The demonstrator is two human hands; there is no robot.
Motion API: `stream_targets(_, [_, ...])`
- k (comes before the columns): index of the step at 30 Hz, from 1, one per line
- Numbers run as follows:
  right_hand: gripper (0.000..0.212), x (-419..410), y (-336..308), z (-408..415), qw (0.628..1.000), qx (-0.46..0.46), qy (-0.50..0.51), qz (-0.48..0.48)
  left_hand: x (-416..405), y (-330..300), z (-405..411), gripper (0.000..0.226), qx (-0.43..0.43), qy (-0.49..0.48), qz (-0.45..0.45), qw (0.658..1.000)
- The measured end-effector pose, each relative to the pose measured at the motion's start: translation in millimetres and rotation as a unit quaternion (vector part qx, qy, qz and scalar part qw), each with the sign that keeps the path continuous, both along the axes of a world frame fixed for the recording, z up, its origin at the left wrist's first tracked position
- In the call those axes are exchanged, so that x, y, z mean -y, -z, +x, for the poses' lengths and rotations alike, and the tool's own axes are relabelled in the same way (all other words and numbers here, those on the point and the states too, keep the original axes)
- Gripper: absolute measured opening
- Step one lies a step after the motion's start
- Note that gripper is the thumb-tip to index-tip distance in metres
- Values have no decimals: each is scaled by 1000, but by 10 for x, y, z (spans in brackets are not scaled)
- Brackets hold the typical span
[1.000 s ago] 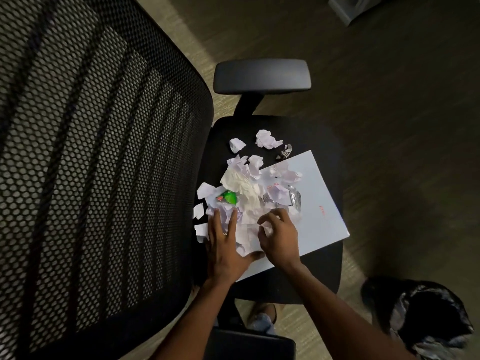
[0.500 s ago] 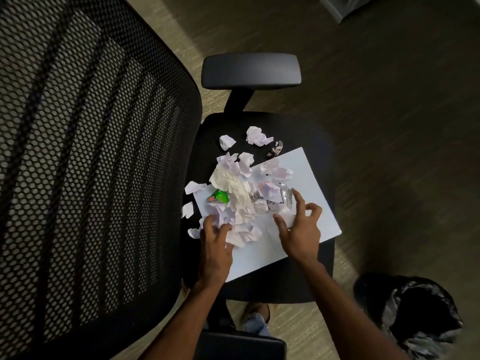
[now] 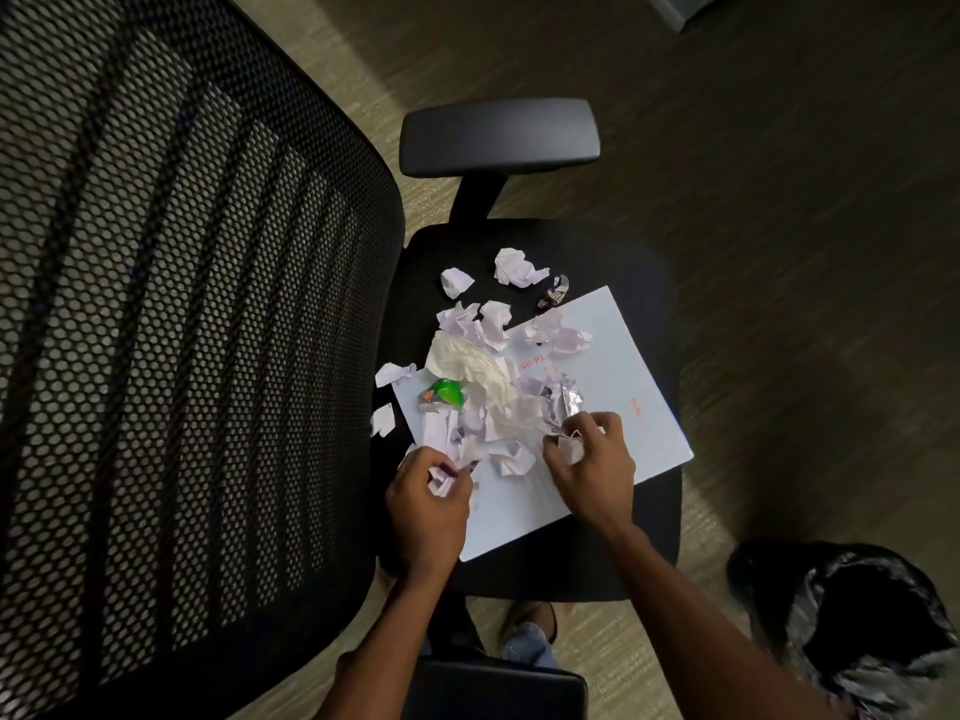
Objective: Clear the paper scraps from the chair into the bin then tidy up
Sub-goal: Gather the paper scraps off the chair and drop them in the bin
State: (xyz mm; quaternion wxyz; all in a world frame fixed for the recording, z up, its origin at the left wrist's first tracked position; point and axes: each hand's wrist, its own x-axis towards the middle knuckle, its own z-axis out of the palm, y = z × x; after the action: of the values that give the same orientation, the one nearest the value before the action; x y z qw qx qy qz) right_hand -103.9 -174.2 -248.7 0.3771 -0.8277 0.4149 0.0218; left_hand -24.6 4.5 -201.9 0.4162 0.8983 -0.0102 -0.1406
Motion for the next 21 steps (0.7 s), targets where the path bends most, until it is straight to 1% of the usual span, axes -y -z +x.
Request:
stream_targets(2, [26,-39,-41,-67,999,31,25,11,-6,-44,-42,31,-32,-47,10,998])
stream_targets(4, [24,-82,-99,-123,997,55,49,38,-5,-83,-77,33,-82,-99,29,991])
stream_targets(5, [22,-104,-135,-148,994,66,61,61,-7,-92,-89,35,-109,-122,20,986])
stream_targets(8, [21,-180,-259,-217,980,98,106,135,-13,-109,-86,47,-179,-170,-69,967])
stream_targets(10, [21,-230,-337,-236,969,109,137,176,4,-78,-51,47,-225,-216,-136,940])
stream_targets(11, [19,-253,-365,-237,964,110,149,190,16,-56,-32,43,-254,-250,-167,919])
stream_targets(13, [15,-290,-403,-231,959,111,156,208,12,-7,3,34,-309,-315,-199,875])
stream_targets(15, [10,-320,-429,-236,961,120,133,209,-27,38,19,21,-343,-347,-193,851])
stream_targets(16, [9,-336,-433,-244,966,120,114,200,-57,59,24,19,-349,-355,-185,847])
stream_targets(19, [30,-376,-392,-251,986,84,42,141,-147,121,27,26,-351,-395,-164,833])
stream_targets(20, [33,-390,-372,-237,991,75,17,112,-180,143,30,28,-349,-411,-159,827])
stream_targets(21, [30,-411,-357,-216,994,72,-4,86,-199,149,28,30,-353,-425,-170,816])
